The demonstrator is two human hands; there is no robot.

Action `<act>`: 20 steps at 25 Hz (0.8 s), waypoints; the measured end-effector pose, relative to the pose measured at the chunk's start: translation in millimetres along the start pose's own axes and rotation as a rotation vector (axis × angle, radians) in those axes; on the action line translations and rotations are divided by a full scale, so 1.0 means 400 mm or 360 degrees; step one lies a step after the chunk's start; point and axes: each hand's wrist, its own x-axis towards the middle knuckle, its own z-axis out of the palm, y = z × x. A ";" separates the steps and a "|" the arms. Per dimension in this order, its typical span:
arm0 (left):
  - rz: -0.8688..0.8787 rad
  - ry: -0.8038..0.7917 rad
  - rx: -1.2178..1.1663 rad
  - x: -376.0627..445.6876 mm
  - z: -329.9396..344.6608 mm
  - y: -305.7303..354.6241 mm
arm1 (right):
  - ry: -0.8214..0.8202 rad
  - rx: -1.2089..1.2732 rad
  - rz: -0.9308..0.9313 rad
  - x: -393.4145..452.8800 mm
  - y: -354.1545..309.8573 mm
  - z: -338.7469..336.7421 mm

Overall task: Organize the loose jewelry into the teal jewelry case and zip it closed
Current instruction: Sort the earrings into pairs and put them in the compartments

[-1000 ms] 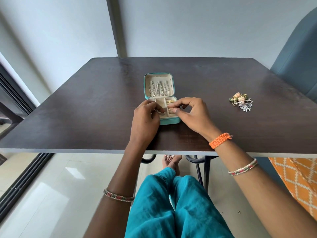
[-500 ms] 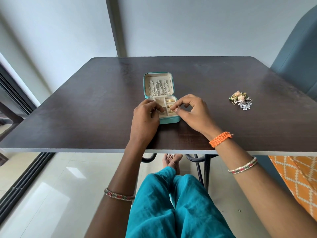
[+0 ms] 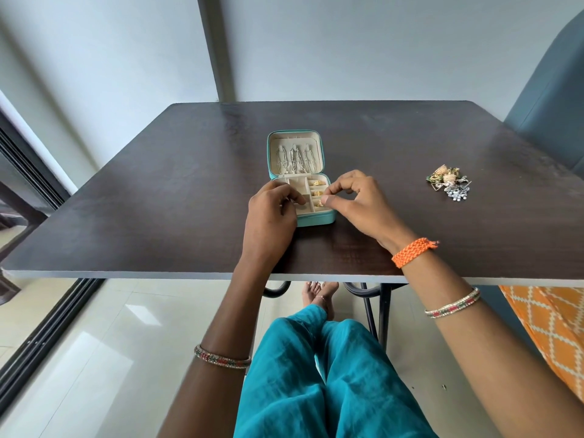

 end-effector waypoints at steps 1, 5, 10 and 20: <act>-0.0003 0.0000 0.0002 0.000 -0.001 -0.001 | -0.0041 0.0100 0.0069 0.004 -0.003 -0.002; -0.0029 -0.0020 -0.0002 0.002 0.001 -0.006 | -0.0116 0.0264 0.0207 0.007 -0.012 -0.004; -0.0028 -0.0018 -0.0007 0.002 0.002 -0.005 | -0.0033 0.0152 0.0195 0.014 0.006 0.005; -0.0014 -0.0026 -0.0027 -0.001 -0.001 0.001 | -0.0232 0.0371 0.0435 0.044 -0.006 -0.026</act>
